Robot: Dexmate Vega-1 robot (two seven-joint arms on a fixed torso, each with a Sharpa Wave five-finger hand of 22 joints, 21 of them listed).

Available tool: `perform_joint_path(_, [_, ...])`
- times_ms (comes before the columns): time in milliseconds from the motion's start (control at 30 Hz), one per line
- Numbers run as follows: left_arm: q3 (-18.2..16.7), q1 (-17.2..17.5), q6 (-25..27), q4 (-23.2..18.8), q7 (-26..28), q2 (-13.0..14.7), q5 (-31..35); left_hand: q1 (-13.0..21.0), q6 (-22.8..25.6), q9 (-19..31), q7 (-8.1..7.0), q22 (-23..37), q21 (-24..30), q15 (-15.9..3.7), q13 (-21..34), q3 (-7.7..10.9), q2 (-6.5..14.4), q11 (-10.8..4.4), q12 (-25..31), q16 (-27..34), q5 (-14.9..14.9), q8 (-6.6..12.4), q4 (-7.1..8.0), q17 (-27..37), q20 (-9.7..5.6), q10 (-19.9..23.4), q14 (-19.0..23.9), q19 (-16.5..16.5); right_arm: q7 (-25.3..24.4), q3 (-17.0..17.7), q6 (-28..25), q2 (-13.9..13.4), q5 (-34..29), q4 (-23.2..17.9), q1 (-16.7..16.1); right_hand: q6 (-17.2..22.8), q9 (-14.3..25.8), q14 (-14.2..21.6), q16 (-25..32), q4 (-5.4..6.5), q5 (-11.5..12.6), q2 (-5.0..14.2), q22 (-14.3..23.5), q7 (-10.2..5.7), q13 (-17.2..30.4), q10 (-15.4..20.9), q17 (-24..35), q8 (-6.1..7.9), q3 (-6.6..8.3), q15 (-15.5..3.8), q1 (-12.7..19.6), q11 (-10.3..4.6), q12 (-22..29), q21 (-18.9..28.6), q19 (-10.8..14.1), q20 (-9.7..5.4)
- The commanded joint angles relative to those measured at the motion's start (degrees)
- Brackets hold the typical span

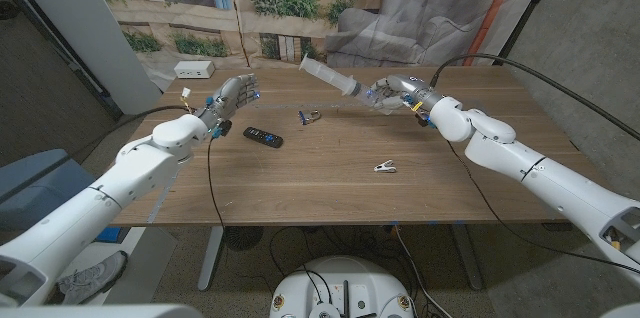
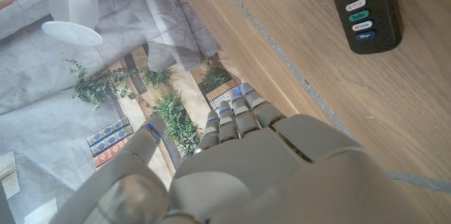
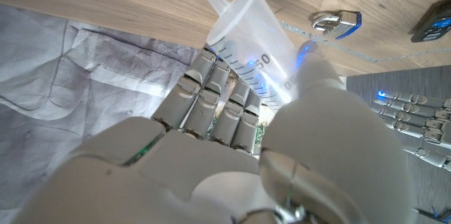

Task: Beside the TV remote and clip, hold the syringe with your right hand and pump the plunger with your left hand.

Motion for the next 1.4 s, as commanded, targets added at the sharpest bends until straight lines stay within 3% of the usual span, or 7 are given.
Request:
perform_joint_path(33, [-4.5, 4.9, 3.4, -11.0, 3.2, 6.6, 1.7, -0.3, 0.3, 0.1, 0.03, 0.3, 0.2, -0.11, 0.1, 0.42, 3.8, 0.01, -0.1, -0.1, 0.0, -0.15, -0.07, 0.2, -0.01, 0.1, -0.2, 0.5, -3.8, 3.5, 0.1, -1.8, 5.1, -3.5, -4.6, 2.4, 0.3, 0.0, -0.7, 1.18, 0.3, 7.69, 0.2, -2.06, 0.3, 1.1, 0.0, -0.53, 0.35, -6.25, 1.5, -0.78, -0.3, 0.2, 0.1, -4.66])
perform_joint_path(500, [-9.2, 6.1, 3.7, -16.8, 1.4, 10.8, 3.3, -0.2, 0.1, 0.1, -0.07, 0.3, 0.0, 0.05, 0.1, 0.65, 3.7, -0.08, -0.2, -0.3, 0.0, -0.23, -0.38, 0.1, -0.06, -0.2, -0.9, 0.1, -12.3, 6.5, 0.9, 0.4, 9.3, -4.6, -10.3, 3.1, 0.3, 0.2, -1.0, 1.26, 0.3, 7.85, 0.2, -1.98, 0.3, 1.5, 0.3, -0.75, 0.10, -6.34, 0.8, -0.46, -0.3, 0.2, 0.1, -4.65])
perform_joint_path(1400, [-10.1, 2.3, 4.7, -21.2, -1.1, 11.6, 7.3, 0.0, 0.1, 0.1, -0.06, 0.3, -0.1, 0.15, 0.1, 0.97, 3.6, 0.04, -0.3, -0.3, 0.0, -0.20, -0.95, 0.1, -0.30, -0.4, -1.6, -0.3, -17.4, 3.9, 5.5, 3.4, 9.4, 1.7, -11.4, 3.5, 0.3, 0.0, -1.5, 0.76, 0.4, 7.81, 0.2, -1.28, 0.3, 1.3, 0.8, -1.49, -0.18, -6.33, 0.4, 0.19, -0.6, 0.1, -0.2, -4.56])
